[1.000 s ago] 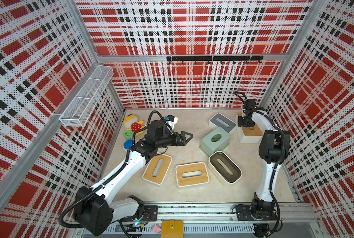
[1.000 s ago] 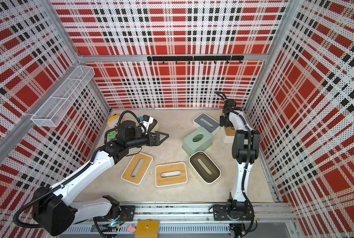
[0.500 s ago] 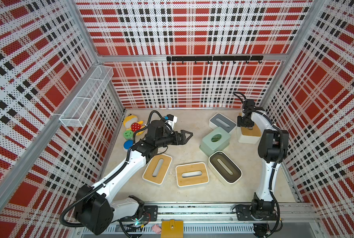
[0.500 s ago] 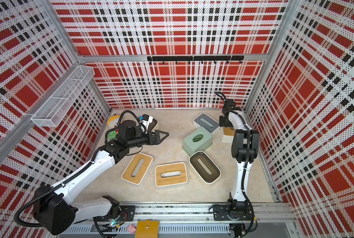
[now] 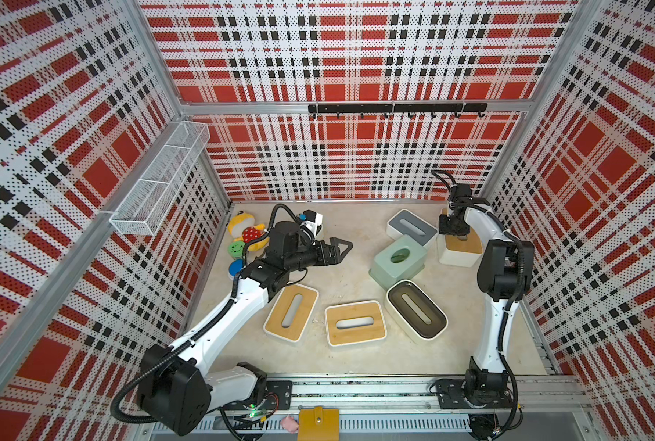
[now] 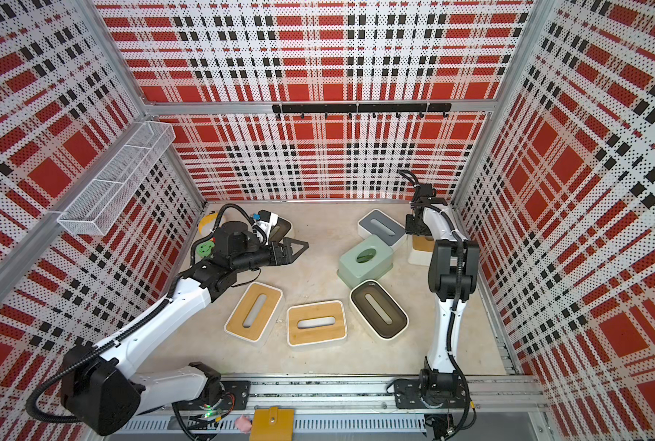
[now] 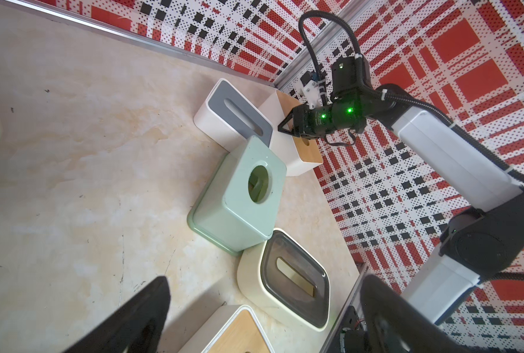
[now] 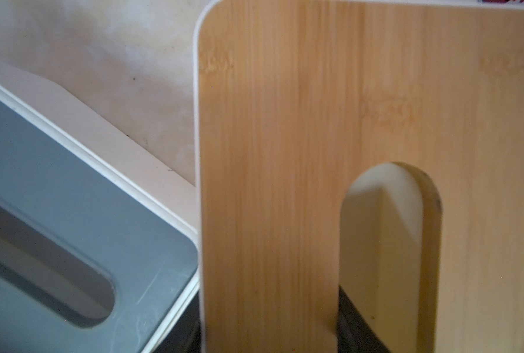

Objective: Stack the tissue boxes
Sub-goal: Pick up the tissue box from the center of the board, then place the tissue box at the center of the board.

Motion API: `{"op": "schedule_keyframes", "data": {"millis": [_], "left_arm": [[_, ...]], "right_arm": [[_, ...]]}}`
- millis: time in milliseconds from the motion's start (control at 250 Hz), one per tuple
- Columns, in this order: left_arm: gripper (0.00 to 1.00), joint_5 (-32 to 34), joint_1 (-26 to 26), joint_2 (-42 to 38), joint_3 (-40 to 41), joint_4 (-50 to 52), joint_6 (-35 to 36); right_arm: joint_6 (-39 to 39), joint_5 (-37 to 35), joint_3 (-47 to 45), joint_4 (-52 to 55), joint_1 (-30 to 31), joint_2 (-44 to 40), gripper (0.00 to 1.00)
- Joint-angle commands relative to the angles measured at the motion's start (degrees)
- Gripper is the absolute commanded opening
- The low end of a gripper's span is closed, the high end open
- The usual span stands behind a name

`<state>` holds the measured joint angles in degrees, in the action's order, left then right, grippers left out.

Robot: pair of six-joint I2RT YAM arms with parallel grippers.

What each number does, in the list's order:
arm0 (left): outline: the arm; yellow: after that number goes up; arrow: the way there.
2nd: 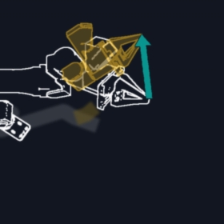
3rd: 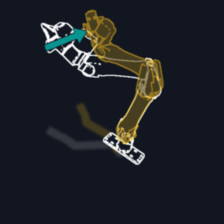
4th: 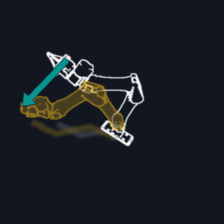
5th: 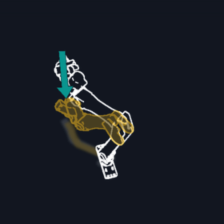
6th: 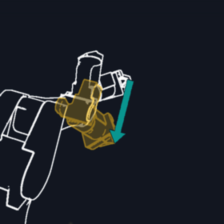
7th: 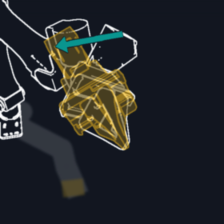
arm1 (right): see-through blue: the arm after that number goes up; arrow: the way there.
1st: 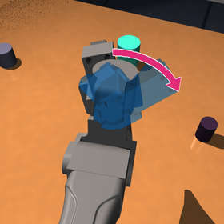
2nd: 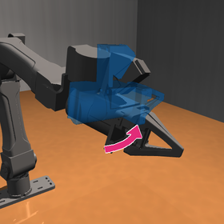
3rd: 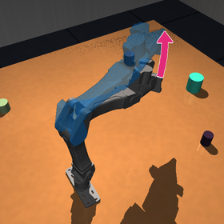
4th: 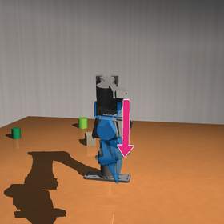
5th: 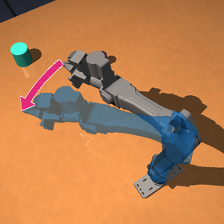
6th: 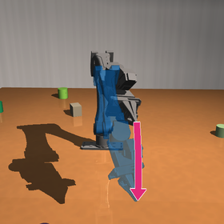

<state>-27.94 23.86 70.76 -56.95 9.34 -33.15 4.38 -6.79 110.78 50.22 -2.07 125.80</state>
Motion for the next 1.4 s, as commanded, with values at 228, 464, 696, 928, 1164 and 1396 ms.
{"op": "schedule_keyframes", "data": {"millis": [228, 464, 696, 928, 1164, 1396], "left_arm": [[0.99, 0.8, -5.8, -3.8, -1.0, -0.4, -1.7], [0.99, 4.0, -9.6, -8.3, -1.7, 2.8, -0.7], [0.99, 9.9, -14.7, -14.9, 0.6, 6.4, -3.2], [0.99, 16.3, -19.7, -21.1, 1.6, 15.8, -2.5], [0.99, 15.9, -22.2, -21.6, 4.3, 18.9, -2.8], [0.99, 11.5, -24.2, -17.4, 5.8, 20.8, -2.7]], "right_arm": [[-1.5, -4.7, 0.3, -5.3, 4.8, -19.6, 0.3], [-14.5, 2.6, -3.4, -12.9, 19.4, -27.5, 0.3], [-20.4, 12.5, -9.0, -22.1, 32.3, -29.0, 0.3], [-26.2, 21.4, -8.9, -23.0, 39.4, -21.8, 0.3], [-28.2, 24.3, -7.8, -21.8, 40.4, -13.4, 0.29], [-28.7, 26.0, -6.2, -20.3, 41.3, -7.8, 0.28]]}}
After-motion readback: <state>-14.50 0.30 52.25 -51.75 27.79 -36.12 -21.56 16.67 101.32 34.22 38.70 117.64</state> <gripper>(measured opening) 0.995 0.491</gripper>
